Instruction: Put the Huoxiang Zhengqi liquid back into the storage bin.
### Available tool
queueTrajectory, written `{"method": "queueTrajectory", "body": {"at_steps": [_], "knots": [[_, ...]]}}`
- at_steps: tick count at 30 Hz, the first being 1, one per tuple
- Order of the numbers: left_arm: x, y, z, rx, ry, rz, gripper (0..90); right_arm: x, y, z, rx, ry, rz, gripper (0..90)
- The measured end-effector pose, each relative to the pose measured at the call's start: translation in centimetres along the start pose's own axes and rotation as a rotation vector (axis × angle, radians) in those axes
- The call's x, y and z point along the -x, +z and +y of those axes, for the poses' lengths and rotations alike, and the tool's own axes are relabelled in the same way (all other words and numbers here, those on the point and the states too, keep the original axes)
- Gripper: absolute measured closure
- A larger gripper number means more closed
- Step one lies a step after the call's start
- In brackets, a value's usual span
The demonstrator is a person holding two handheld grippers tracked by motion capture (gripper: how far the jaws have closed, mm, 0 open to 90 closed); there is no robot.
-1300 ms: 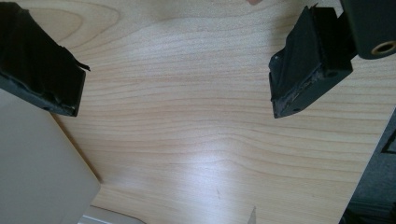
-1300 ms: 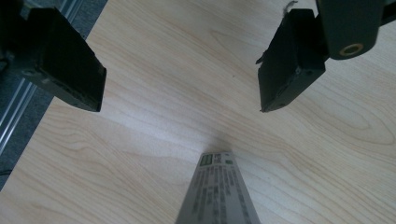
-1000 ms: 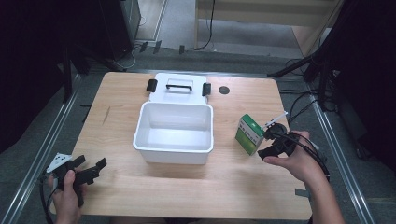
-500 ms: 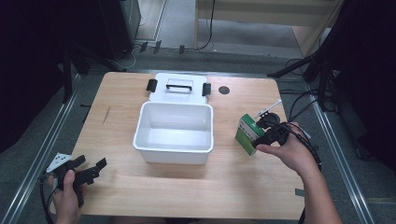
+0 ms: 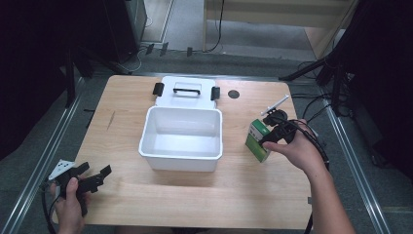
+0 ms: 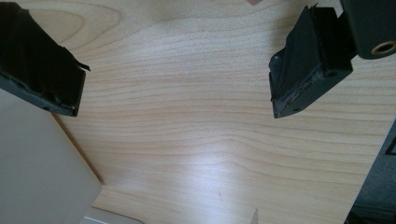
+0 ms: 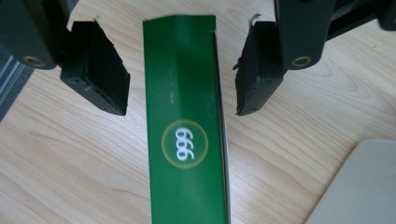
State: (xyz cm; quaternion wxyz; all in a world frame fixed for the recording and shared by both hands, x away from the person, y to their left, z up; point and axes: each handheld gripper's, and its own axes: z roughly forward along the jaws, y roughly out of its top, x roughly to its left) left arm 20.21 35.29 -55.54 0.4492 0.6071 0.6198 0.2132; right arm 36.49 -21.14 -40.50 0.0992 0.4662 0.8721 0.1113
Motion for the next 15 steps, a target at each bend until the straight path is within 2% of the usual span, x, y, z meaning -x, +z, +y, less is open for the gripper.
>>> {"method": "queueTrajectory", "body": {"at_steps": [2,15], "knots": [[0.0,0.0,0.0,0.001,0.000,-0.001,4.5,-0.1,0.1,0.3,-0.011,0.000,0.011,42.7],[0.0,0.0,0.0,-0.001,-0.002,-0.005,4.5,-0.2,0.9,1.5,-0.030,-0.016,0.027,54.3]]}}
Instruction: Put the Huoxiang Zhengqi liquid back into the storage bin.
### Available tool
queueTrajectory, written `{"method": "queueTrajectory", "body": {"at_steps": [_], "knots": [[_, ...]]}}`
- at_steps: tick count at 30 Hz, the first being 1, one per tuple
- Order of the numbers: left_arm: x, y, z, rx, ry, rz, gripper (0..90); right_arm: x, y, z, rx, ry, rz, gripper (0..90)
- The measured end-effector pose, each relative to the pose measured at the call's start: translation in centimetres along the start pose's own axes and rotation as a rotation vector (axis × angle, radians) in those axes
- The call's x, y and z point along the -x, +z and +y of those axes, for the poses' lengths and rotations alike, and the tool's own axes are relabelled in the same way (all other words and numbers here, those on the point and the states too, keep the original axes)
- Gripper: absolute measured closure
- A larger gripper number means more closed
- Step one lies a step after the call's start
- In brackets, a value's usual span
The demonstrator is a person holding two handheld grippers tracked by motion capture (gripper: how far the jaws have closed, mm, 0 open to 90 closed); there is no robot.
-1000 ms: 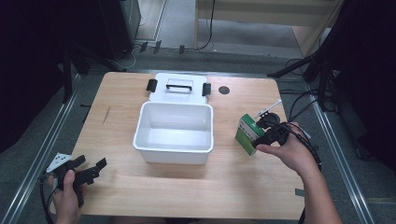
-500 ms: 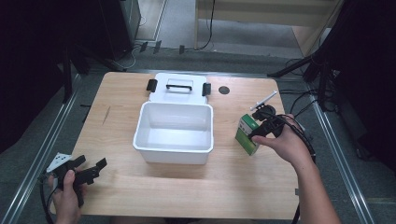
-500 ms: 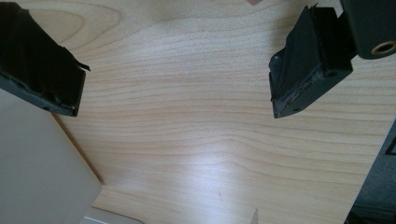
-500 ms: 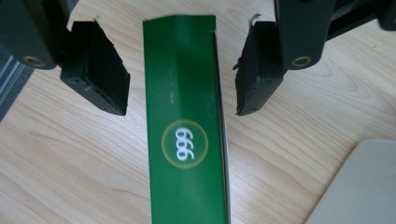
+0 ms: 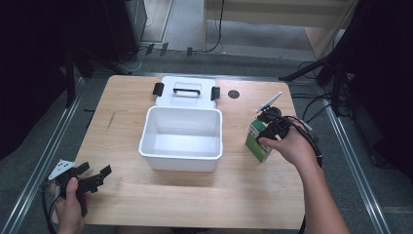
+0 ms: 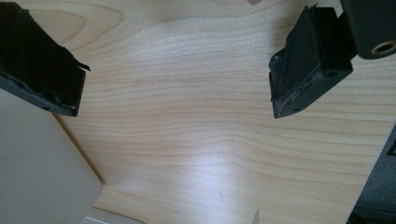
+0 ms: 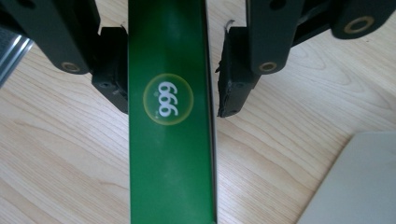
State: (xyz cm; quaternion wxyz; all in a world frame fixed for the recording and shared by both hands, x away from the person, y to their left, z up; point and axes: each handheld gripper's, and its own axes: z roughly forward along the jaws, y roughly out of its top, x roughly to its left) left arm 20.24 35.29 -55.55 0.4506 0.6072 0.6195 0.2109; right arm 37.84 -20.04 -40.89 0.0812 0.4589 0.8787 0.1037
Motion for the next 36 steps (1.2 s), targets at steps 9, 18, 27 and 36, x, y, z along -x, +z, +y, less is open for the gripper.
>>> {"method": "queueTrajectory", "body": {"at_steps": [9,18,27,36], "knots": [[0.0,0.0,0.0,-0.004,0.000,0.001,4.5,-0.1,0.0,0.1,0.001,-0.019,-0.002,61.2],[0.0,0.0,0.0,-0.004,0.000,0.002,4.5,-0.2,0.3,0.3,-0.001,-0.025,-0.004,61.1],[0.0,0.1,0.0,-0.007,0.000,0.001,4.5,-0.4,0.2,0.1,0.002,-0.076,0.004,64.6],[0.0,0.1,0.0,-0.007,0.001,0.001,4.5,-1.2,-0.6,0.1,0.011,-0.186,-0.032,64.5]]}}
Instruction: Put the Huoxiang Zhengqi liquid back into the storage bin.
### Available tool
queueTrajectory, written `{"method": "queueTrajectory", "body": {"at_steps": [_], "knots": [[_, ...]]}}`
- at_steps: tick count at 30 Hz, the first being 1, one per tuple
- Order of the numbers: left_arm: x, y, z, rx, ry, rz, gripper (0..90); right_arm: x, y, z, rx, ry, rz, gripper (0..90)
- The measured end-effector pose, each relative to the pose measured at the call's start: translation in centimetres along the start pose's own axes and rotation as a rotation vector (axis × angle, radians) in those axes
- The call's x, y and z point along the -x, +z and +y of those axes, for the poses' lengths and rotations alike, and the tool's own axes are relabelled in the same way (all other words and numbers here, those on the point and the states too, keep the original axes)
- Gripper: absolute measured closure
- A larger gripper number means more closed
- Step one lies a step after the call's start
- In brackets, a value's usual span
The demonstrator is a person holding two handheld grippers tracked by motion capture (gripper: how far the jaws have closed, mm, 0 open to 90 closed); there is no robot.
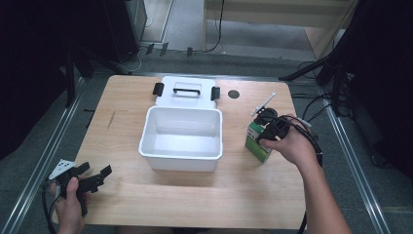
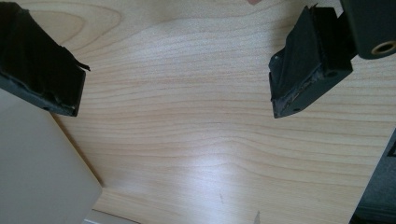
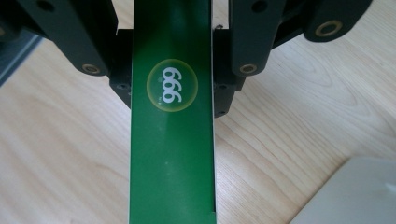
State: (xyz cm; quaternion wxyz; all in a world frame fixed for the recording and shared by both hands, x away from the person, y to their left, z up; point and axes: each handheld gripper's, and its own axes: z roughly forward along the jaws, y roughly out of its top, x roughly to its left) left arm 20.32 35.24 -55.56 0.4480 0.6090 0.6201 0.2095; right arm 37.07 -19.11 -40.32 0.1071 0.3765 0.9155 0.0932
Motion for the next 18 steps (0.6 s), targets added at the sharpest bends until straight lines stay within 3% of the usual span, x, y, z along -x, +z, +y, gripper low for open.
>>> {"method": "queueTrajectory", "body": {"at_steps": [6,14,18], "knots": [[0.0,0.0,0.0,-0.001,0.000,-0.001,4.5,-0.7,-1.3,-0.1,0.041,-0.156,0.002,64.7],[0.0,0.0,0.0,0.000,-0.001,-0.001,4.5,-1.7,-3.3,0.1,0.063,-0.372,0.065,64.9],[0.0,0.0,0.0,0.002,-0.004,-0.001,4.5,-2.0,-4.4,0.3,0.064,-0.425,0.068,64.9]]}}
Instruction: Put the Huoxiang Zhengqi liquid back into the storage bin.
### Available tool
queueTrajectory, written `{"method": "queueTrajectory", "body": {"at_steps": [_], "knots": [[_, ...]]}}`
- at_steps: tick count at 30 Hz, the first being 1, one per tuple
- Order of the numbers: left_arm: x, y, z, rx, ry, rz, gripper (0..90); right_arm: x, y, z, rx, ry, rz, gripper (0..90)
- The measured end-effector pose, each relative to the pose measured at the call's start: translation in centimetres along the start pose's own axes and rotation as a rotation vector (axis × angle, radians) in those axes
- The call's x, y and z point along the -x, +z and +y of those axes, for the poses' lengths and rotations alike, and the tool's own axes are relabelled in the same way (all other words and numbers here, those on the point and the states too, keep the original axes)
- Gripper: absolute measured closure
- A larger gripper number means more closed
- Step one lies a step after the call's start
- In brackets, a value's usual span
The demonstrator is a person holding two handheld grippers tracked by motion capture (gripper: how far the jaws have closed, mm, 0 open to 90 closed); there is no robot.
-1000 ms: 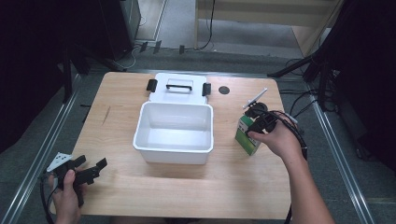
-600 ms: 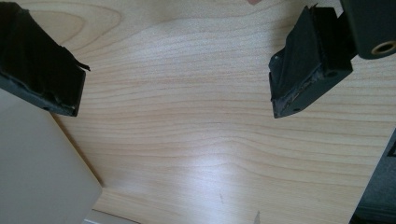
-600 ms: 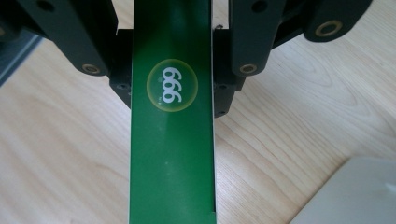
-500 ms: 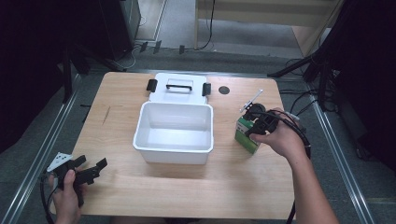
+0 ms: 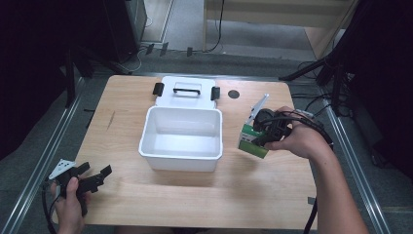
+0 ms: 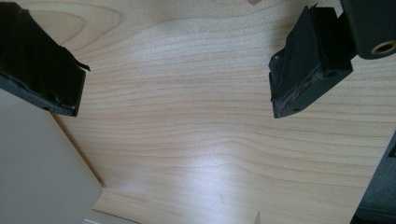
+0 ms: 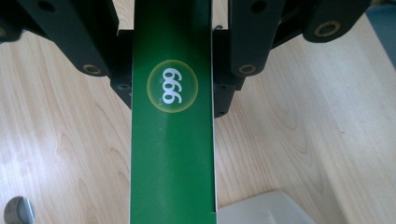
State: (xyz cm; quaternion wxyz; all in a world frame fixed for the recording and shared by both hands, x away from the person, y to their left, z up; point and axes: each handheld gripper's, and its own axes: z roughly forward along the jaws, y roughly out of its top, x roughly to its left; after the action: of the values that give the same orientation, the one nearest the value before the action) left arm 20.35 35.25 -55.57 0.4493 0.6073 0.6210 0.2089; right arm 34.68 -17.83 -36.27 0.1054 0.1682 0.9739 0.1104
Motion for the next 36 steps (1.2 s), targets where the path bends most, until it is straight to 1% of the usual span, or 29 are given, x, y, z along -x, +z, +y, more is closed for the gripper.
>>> {"method": "queueTrajectory", "body": {"at_steps": [2,5,8,9,11,14,17,19,21,24,26,28,29,33,36], "knots": [[0.0,0.0,0.0,0.001,0.000,0.000,4.5,0.2,-0.7,0.2,0.012,0.003,0.005,64.8],[0.0,0.0,0.0,0.000,-0.001,-0.001,4.5,0.5,-1.6,0.6,0.031,0.004,-0.009,64.8],[0.0,0.0,0.0,-0.002,-0.001,-0.002,4.5,0.6,-2.4,1.1,0.049,-0.028,-0.031,64.8],[0.0,0.0,0.0,-0.002,-0.001,-0.002,4.5,0.5,-2.7,1.3,0.048,-0.038,-0.032,64.7],[0.0,0.0,0.0,-0.002,-0.001,-0.003,4.5,0.4,-3.2,1.7,0.055,-0.041,-0.032,64.8],[-0.1,0.0,0.0,-0.002,0.000,-0.003,4.5,0.3,-4.1,2.3,0.078,-0.064,-0.033,64.8],[0.0,0.0,0.0,-0.001,-0.002,-0.003,4.5,0.3,-4.9,3.0,0.096,-0.053,-0.024,64.8],[0.0,0.0,0.0,-0.002,-0.001,-0.003,4.5,0.3,-5.4,3.4,0.112,-0.030,-0.012,64.9],[-0.1,0.0,0.0,-0.002,-0.001,-0.003,4.5,0.3,-6.0,3.8,0.133,-0.025,-0.008,65.0],[0.0,0.0,0.0,0.000,-0.001,-0.003,4.5,0.0,-6.7,4.3,0.143,-0.056,-0.016,65.0],[-0.1,0.0,0.0,0.000,-0.001,-0.004,4.5,-0.2,-7.0,4.7,0.143,-0.070,-0.018,65.1],[-0.1,0.0,0.0,-0.002,-0.001,-0.004,4.5,-0.5,-7.2,5.2,0.139,-0.096,-0.021,65.0],[-0.1,0.0,0.0,-0.002,-0.001,-0.004,4.5,-0.5,-7.3,5.4,0.137,-0.115,-0.019,65.0],[-0.1,0.0,0.0,-0.004,0.001,-0.004,4.5,-1.0,-7.5,6.4,0.146,-0.149,-0.006,65.0],[-0.1,0.0,0.0,-0.005,0.003,-0.004,4.5,-1.2,-7.7,7.1,0.162,-0.174,-0.005,65.0]]}}
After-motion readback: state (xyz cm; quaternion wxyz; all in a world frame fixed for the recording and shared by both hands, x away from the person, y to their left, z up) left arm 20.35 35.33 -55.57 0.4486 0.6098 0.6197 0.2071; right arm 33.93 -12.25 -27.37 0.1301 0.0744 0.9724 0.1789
